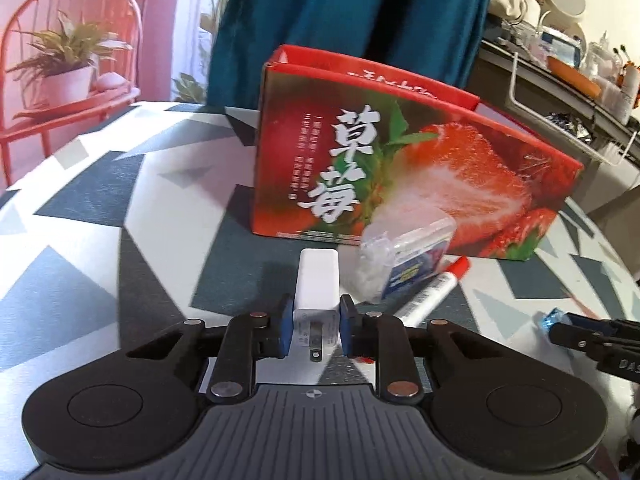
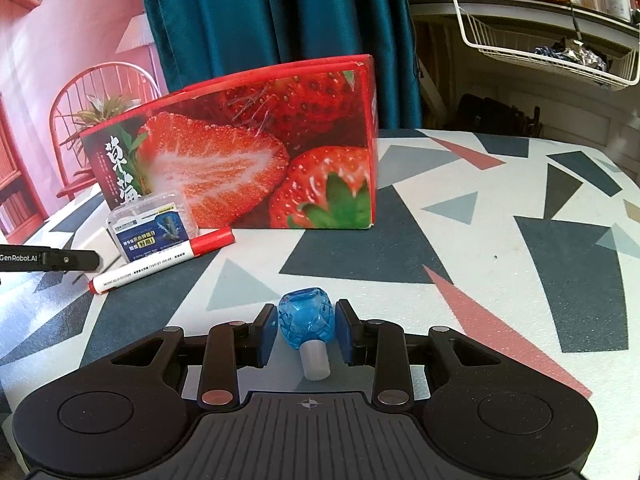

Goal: Organize rigid objects
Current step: 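Close the left gripper on the white charger, then hold the white charger in the left gripper while the right gripper grasps the blue bottle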

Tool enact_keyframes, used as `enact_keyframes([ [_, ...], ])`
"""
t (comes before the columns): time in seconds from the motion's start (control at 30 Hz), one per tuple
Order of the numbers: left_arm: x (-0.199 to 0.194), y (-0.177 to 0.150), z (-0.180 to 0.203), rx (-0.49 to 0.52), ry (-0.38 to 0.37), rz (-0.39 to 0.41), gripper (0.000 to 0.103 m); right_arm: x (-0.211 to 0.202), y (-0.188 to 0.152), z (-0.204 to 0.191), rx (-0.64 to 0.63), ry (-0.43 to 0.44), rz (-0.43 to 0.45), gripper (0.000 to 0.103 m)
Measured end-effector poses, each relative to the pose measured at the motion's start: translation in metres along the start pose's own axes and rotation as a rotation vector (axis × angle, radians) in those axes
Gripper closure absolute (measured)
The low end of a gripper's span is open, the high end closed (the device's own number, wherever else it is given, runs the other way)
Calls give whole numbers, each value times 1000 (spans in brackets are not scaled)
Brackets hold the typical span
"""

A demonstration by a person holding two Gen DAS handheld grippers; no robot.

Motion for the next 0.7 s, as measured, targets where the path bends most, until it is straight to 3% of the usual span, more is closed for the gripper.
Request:
enact_keyframes([
  [0.33,10,6,-1,19,48,-1,77,1,0,-4,-17,-9,-2,71],
  [0.53,13,10,-3,5,48,4,72,2,0,-6,-32,-11,-5,70],
  [0.7,15,8,7,65,74,5,64,2,1,-9,-45,-15,-7,67],
])
Point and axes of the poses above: each gripper's, at about its wrist camera, not at the fingertips, and x roughly the way its jaws point, z to its right, y to its top, the point moved 3 cm from there along x, roughly the way its jaws point, and after that the axes turned 14 degrees about -z, right-handed, at the moved point
